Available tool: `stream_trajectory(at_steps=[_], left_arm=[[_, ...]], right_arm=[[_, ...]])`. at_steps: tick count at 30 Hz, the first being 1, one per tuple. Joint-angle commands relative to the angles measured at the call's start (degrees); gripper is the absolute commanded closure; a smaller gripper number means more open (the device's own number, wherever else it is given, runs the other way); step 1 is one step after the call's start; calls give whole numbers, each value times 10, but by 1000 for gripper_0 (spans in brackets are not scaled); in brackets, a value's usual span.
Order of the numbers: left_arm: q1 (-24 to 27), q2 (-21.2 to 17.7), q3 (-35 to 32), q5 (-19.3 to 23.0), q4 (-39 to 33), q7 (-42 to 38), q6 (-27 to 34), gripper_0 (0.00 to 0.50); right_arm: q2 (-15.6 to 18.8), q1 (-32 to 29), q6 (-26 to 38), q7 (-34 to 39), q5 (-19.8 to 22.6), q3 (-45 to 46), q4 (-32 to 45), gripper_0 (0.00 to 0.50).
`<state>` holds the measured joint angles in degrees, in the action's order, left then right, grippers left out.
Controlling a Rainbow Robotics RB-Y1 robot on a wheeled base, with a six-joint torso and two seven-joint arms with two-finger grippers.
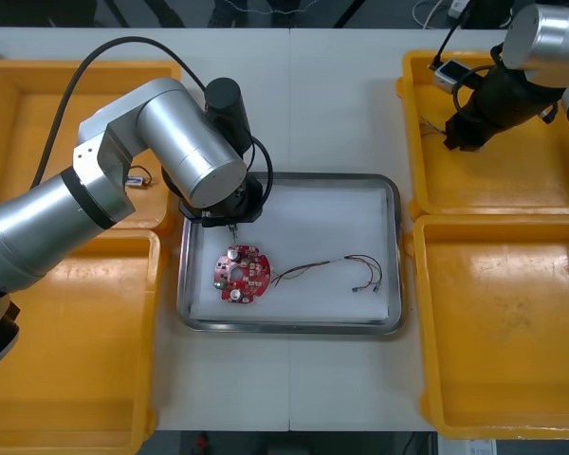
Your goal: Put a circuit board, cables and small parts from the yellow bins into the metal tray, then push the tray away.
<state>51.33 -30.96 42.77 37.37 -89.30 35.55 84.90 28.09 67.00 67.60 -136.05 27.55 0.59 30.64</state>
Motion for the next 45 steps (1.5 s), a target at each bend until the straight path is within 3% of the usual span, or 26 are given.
stream_trajectory(at_steps=[1, 7, 15, 16, 19, 20, 21, 28, 35, 39, 45], left_arm=[[26, 12, 5, -5, -3, -15, -7, 0], [26, 11, -20, -1, -7, -32, 4, 0], [44, 10, -79, 19, -34, -55, 98, 0], [46, 10, -83, 21, -37, -57, 105, 0], [53, 7, -117, 30, -44, -65, 134, 0], [55, 5, -132, 36, -44, -67, 142, 0], [57, 3, -149, 40, -44, -69, 151, 0], [61, -17, -242, 47, -43, -85, 209, 0], [61, -57, -316, 58, -34, -110, 251, 0], [66, -82, -345, 63, -4, -147, 251, 0], [90, -105, -354, 61, 85, -167, 251, 0]], right_arm=[[-7, 34, -19, -22, 19, 0, -15, 0], [-9, 34, -43, -24, 24, 0, -37, 0], [-14, 34, -48, -21, 23, 0, -52, 0], [-14, 34, -48, -22, 23, 0, -54, 33], [-14, 33, -47, -24, 24, 0, -59, 307], [-14, 33, -45, -22, 25, 0, -62, 447], [-14, 33, -45, -21, 27, 0, -65, 500], [-14, 34, -43, -21, 30, 0, -66, 500], [-2, 33, 4, -16, 15, 1, -8, 500], [6, 33, 62, -9, 1, 15, 40, 500], [9, 33, 174, 0, -59, 64, 126, 500]])
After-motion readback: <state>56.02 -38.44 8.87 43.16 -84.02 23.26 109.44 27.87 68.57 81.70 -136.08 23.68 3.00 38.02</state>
